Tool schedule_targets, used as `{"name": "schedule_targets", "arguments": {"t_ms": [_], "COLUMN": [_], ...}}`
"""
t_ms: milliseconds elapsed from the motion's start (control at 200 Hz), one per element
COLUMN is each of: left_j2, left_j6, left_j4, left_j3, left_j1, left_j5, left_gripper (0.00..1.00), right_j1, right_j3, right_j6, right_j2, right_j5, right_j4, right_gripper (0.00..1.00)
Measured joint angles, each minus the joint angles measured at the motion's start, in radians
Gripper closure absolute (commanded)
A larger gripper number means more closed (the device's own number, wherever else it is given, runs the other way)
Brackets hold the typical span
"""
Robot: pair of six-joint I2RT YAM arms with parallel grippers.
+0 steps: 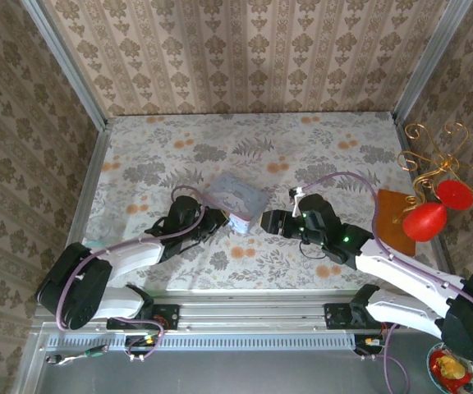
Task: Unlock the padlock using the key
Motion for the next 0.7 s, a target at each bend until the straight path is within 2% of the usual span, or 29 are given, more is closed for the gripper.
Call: {"name": "schedule_targets", "arguments": {"t_ms": [245,460,695], "left_j2": [-0.055,-0.111,-0.145], "left_j6": [0.031,0.033,0.032], "left_j4": [-0.097,-0.145,-0.169], "left_j3": [0.019,0.019,0.018], "left_j1": [-0.007,-0.03,-0.042], "left_j5": [-0.005,-0.012,-0.015], "left_gripper": [1.0,1.0,1.0], "right_j1": [0.193,0.285,0.335], "right_j3": [0.022,0.083,0.113], "right_j6": [-0.262,-0.412,-0.52], "right_j2": [0.123,0.295,0.444], "right_j5": [0.075,0.116,0.171], "right_j4": [0.055,0.167,0.261], "right_gripper": [0.31,0.34,0.43]}}
